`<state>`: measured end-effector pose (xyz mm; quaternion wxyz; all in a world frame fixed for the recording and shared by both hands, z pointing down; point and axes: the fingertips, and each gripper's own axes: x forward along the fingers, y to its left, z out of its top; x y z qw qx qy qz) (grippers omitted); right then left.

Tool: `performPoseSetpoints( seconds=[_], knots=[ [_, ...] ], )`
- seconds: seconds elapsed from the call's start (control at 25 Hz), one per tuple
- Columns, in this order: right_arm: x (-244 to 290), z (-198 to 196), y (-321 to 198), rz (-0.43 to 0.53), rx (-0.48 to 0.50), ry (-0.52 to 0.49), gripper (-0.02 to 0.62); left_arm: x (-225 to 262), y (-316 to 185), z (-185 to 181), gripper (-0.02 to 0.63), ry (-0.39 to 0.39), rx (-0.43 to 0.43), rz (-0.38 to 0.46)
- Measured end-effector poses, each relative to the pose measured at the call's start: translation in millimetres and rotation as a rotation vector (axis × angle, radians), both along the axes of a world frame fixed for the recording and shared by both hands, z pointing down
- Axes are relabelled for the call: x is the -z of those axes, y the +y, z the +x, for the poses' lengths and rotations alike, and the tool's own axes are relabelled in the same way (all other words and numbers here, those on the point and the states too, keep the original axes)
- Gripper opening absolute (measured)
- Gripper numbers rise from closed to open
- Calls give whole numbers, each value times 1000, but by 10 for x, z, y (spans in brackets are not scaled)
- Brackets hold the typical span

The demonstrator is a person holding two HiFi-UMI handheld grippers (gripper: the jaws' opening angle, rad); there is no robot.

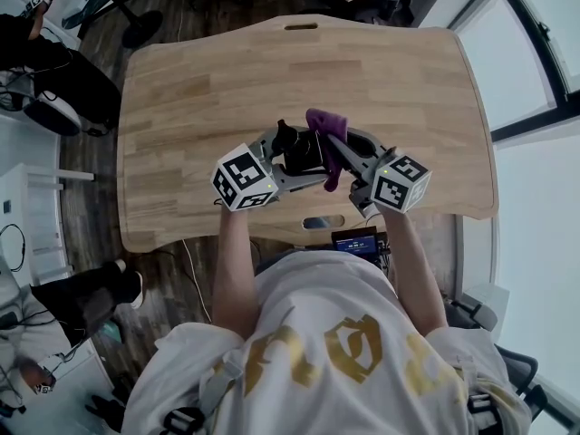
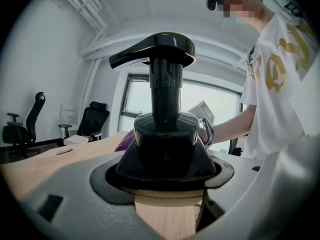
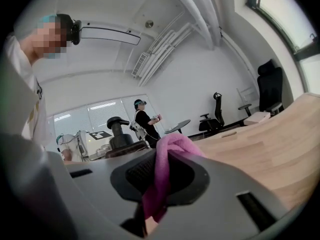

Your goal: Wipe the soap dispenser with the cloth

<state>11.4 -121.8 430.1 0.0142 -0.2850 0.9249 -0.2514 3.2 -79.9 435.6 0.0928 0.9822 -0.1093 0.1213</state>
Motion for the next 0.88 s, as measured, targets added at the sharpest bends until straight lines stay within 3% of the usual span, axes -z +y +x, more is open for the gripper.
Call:
performPoseSetpoints(
  seconds=[0.2, 0.48, 0.88],
  knots=[
    [13, -87, 206, -24, 94, -38, 51, -10, -32, -117, 368, 51, 36, -26],
    [114, -117, 466, -24, 204, -147, 51, 7, -48, -189, 368, 56, 57, -25],
    [42, -24, 143, -52, 93, -180, 51, 131, 1, -68, 368, 54, 10, -19]
  ],
)
